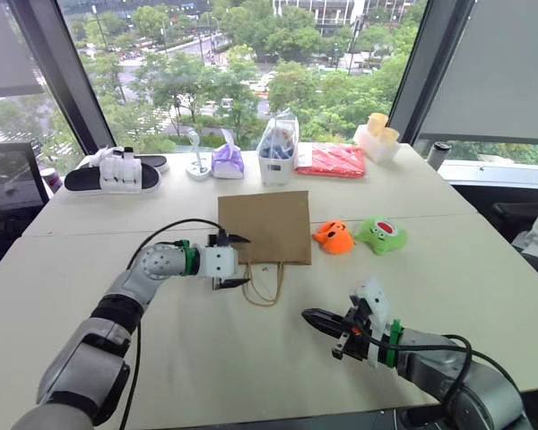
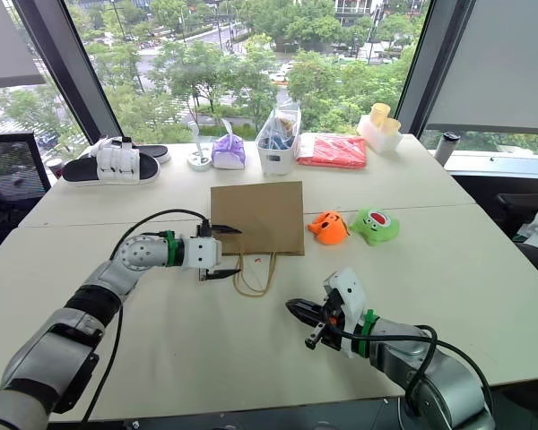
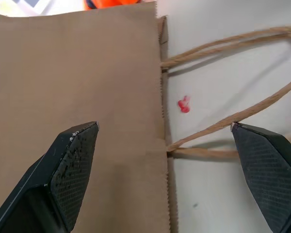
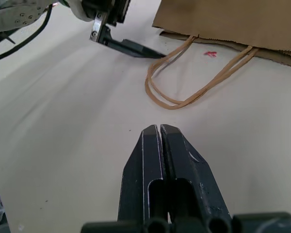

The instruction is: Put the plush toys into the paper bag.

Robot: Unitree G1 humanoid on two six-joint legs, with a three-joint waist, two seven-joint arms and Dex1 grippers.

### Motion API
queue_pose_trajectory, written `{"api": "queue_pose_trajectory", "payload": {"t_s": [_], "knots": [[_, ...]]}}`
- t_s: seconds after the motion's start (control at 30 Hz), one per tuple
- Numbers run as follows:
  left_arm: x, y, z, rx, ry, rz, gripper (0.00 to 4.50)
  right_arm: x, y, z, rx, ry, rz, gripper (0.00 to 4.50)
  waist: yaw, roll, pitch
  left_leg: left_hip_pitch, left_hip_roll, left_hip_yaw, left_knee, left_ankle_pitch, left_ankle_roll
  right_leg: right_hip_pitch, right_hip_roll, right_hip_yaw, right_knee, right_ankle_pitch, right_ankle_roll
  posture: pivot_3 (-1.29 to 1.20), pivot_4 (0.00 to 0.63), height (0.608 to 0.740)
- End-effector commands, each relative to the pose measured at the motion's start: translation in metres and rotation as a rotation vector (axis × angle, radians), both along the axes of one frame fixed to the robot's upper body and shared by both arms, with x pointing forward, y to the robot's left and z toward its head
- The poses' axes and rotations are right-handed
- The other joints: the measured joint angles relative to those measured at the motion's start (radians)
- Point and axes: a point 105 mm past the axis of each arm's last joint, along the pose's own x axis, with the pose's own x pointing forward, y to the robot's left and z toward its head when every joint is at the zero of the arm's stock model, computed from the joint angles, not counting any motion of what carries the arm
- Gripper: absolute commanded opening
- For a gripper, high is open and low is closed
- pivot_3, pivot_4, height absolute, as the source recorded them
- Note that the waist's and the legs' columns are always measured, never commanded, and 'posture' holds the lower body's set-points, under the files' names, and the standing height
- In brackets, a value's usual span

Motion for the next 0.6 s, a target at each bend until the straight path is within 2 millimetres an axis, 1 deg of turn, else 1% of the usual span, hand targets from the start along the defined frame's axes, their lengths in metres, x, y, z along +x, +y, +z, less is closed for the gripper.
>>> {"api": "queue_pose_trajectory", "payload": {"t_s": [0.03, 0.13, 0.33, 0.43, 0.5, 0.53, 0.57, 0.6], "knots": [[0.002, -0.005, 0.009, -0.017, -0.036, -0.025, 4.5, -0.001, 0.002, 0.014, 0.018, -0.067, -0.005, 0.02, 0.0, 0.0, 0.0, 0.0, 0.0, 0.0, 0.0, 0.0, 0.0, 0.0, 0.0, 0.0, 0.0, 0.0, 0.0, 0.0, 0.15, 0.74], [0.002, -0.008, 0.012, -0.042, -0.051, -0.028, 4.5, 0.0, 0.001, 0.013, 0.016, -0.068, -0.016, 0.02, 0.0, 0.0, 0.0, 0.0, 0.0, 0.0, 0.001, -0.002, 0.004, 0.001, 0.0, 0.0, 0.0, 0.0, 0.001, 0.0, 0.15, 0.74], [0.001, -0.01, 0.018, -0.111, -0.062, -0.021, 4.5, 0.002, 0.002, 0.011, 0.016, -0.068, -0.017, 0.02, 0.0, 0.0, 0.0, 0.0, 0.0, 0.0, 0.002, -0.002, 0.004, 0.001, 0.0, 0.0, 0.002, 0.001, 0.001, 0.0, 0.15, 0.74], [-0.002, -0.009, 0.018, -0.104, -0.067, -0.039, 4.5, 0.003, 0.002, 0.01, 0.017, -0.065, -0.017, 0.02, 0.0, 0.0, 0.0, 0.001, 0.0, 0.0, 0.002, -0.002, 0.004, 0.001, 0.0, 0.0, 0.002, 0.001, 0.001, 0.0, 0.15, 0.74], [-0.002, -0.012, 0.016, -0.113, -0.059, -0.039, 4.5, 0.004, 0.002, 0.008, 0.015, -0.062, -0.015, 0.02, 0.0, 0.0, 0.0, 0.001, 0.0, 0.0, 0.002, -0.002, 0.004, 0.001, 0.0, 0.0, 0.003, 0.001, 0.001, 0.0, 0.15, 0.74], [-0.003, -0.014, 0.015, -0.116, -0.055, -0.041, 3.97, 0.004, 0.003, 0.008, 0.014, -0.061, -0.014, 0.0, 0.0, -0.001, 0.0, 0.001, 0.0, 0.0, 0.002, -0.002, 0.004, 0.001, 0.0, 0.0, 0.003, 0.001, 0.001, 0.0, 0.15, 0.74], [-0.003, -0.015, 0.015, -0.118, -0.053, -0.044, 3.69, 0.004, 0.003, 0.007, 0.014, -0.061, -0.013, 0.0, 0.0, -0.001, 0.0, 0.001, 0.0, 0.0, 0.002, -0.002, 0.004, 0.001, 0.0, 0.0, 0.004, 0.001, 0.001, 0.0, 0.15, 0.74], [-0.004, -0.018, 0.013, -0.114, -0.053, -0.052, 3.27, 0.005, 0.003, 0.008, 0.015, -0.062, -0.013, 0.0, 0.0, -0.001, 0.0, 0.001, 0.0, 0.0, 0.002, -0.002, 0.004, 0.001, 0.0, 0.0, 0.004, 0.001, 0.001, 0.0, 0.15, 0.74]]}}
